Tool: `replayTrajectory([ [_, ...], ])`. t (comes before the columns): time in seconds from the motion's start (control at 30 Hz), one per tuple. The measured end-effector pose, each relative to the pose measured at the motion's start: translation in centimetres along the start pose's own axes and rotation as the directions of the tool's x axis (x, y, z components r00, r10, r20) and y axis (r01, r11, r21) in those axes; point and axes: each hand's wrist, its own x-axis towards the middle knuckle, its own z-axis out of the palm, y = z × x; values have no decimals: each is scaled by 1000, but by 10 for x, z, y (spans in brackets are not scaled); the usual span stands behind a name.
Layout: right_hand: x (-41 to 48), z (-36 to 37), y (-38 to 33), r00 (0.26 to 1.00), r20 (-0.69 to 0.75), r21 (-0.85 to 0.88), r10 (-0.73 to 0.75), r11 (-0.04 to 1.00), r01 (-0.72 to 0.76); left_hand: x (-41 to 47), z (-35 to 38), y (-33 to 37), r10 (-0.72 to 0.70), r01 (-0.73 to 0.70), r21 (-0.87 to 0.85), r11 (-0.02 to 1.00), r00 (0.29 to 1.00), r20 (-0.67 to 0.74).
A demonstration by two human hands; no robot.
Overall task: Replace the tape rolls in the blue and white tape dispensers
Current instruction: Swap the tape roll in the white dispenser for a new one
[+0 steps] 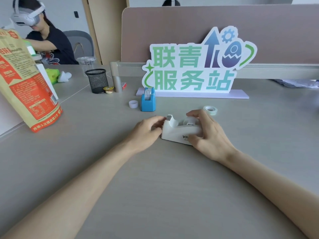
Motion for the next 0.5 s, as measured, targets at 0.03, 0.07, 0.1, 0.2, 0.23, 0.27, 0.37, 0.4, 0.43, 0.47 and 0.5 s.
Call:
replayTrajectory([
  [0.03, 0, 1, 0, 1000, 1, 11, 0, 1000, 0, -1, -1, 1, -6, 6, -19, 1000, 1000, -7],
  [0.07, 0, 1, 1, 1000, 1, 19, -7, 1000, 7, -2, -1, 3, -16, 16, -28, 999, 1000, -23],
  [0.1, 0, 1, 0, 1000, -1, 25, -16, 1000, 16, -3, -1, 6, -27, 27, -12, 1000, 999, -44],
  [0.2, 1, 0, -2, 1000, -6, 70, -22, 997, 23, -7, 0, 14, -14, 32, 171, 985, 995, -103],
  [0.23, 1, -1, -3, 1000, -1, 95, -18, 995, 18, -8, -1, 16, -12, 36, 220, 975, 994, -109],
  [0.27, 1, -2, -3, 1000, 6, 115, -16, 993, 16, -8, -3, 17, -25, 52, 239, 970, 993, -116],
  [0.37, 0, -2, -4, 999, 18, 110, -33, 993, 31, -9, -7, 18, -73, 103, 236, 966, 989, -131],
  [0.4, -1, -1, -4, 999, 14, 90, -44, 995, 43, -9, -7, 19, -82, 111, 230, 967, 988, -131],
  [0.43, -1, -1, -4, 998, 5, 70, -58, 996, 57, -10, -8, 20, -89, 116, 222, 968, 988, -130],
  [0.47, 0, 0, -4, 997, -9, 52, -74, 996, 74, -10, -8, 21, -96, 122, 209, 970, 987, -130],
  [0.5, 0, 0, -4, 995, -29, 41, -91, 995, 92, -10, -8, 22, -106, 131, 193, 972, 985, -133],
])
